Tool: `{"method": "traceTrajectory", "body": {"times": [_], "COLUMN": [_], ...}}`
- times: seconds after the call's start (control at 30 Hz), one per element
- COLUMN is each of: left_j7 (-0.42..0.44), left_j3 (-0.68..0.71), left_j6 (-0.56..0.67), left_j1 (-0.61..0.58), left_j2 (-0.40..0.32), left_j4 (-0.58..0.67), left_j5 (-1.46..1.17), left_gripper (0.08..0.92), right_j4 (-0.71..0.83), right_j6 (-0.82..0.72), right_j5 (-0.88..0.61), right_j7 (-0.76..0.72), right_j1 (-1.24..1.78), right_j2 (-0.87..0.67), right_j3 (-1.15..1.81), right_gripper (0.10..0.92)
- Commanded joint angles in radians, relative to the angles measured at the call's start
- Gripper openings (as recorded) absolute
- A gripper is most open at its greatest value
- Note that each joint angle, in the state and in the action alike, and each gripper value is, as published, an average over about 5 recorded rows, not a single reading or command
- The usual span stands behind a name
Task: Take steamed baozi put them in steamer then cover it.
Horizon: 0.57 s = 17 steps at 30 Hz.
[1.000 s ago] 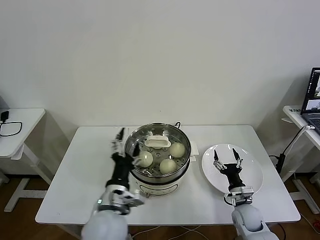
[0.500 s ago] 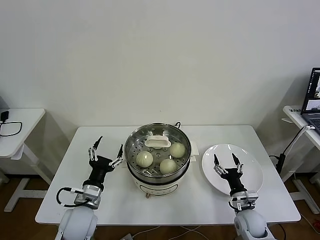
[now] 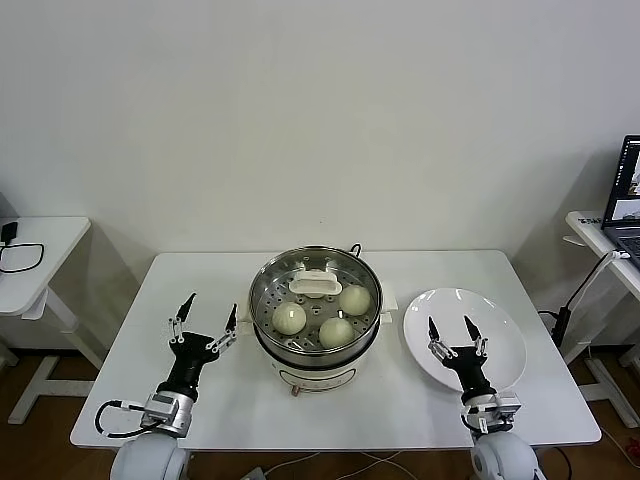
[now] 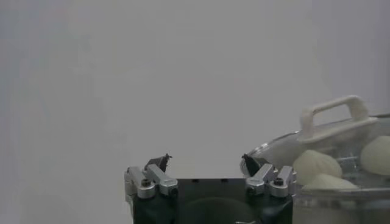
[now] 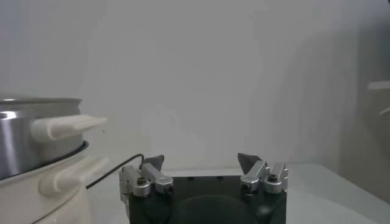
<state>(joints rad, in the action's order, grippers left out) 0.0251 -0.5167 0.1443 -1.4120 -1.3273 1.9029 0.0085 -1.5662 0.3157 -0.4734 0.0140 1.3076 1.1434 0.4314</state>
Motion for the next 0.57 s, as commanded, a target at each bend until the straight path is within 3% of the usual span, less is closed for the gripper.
{"method": "traceTrajectory", "body": {"times": [0.03,0.57], "left_j7": [0.007,0.002], "left_j3": [-0.020,-0.013], "left_j6": [0.059,0.051], "left_j1": [-0.017,-0.009], "left_j2": [0.003,0.007], "left_j4": [-0.035,-0.044], "left_j5": [-0.073,-0.061], "left_gripper": [0.823,0.823], "right_j4": [-0.015,-0.013], "right_j6": [0.000,0.005], "right_j5": [-0.010,-0.004], "right_j7": [-0.010,-0.004], "right_j1": [0.027,0.024], "right_j2": [0.001,0.000], "right_j3": [0.009,0.010], "right_gripper": [0.823,0.823]}}
